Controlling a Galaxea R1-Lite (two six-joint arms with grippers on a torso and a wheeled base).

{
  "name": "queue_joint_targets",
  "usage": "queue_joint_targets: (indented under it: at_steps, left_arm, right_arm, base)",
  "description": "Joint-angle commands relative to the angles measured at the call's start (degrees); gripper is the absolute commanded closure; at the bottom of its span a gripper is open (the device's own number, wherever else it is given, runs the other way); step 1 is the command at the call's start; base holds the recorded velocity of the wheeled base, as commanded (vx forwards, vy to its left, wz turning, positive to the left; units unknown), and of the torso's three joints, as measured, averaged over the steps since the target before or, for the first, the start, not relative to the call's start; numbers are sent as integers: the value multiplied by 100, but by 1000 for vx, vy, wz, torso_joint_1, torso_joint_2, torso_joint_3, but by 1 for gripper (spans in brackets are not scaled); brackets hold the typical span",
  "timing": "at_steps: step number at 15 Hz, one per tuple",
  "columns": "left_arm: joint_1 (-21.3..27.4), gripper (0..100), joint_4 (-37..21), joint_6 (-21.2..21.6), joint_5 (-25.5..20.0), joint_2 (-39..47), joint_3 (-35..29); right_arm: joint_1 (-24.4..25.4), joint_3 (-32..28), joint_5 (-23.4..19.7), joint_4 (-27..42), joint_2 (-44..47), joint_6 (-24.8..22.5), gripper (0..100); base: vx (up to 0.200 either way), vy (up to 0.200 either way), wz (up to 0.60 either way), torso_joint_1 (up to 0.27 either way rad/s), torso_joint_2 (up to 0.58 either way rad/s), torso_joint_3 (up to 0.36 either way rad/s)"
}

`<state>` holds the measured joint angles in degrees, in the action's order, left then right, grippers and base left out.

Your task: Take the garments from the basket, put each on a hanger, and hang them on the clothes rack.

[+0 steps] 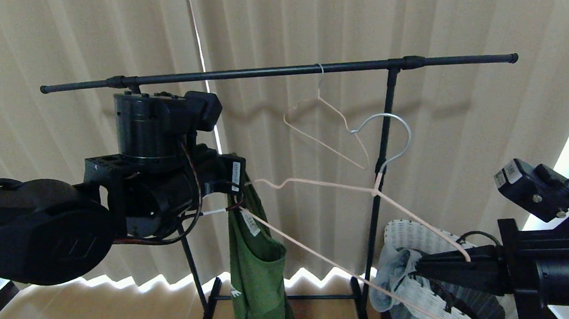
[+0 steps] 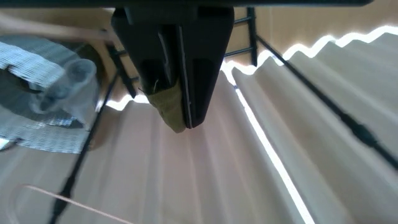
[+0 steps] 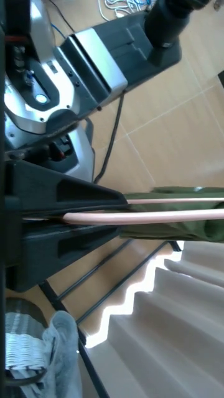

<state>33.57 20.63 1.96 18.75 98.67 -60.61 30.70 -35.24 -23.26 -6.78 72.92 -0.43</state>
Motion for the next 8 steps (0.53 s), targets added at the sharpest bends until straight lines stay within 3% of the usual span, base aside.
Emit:
queue_joint_targets:
  at_steps: [1,5,8]
  left_arm:
    - [0,100,-6,6,129,-15,14]
    - [0,100,-15,23,208,-6,32]
    - [0,100,-6,23,542,91,23]
  right_arm:
    - [-20,-35,41,-192,275,122,100]
    - [-11,-44,366,-658,574,350,100]
    - [42,-70,445,-685,600,596,100]
  base:
    - [0,0,0,0,0,0]
    - [0,0,0,0,0,0]
    - [0,0,0,0,0,0]
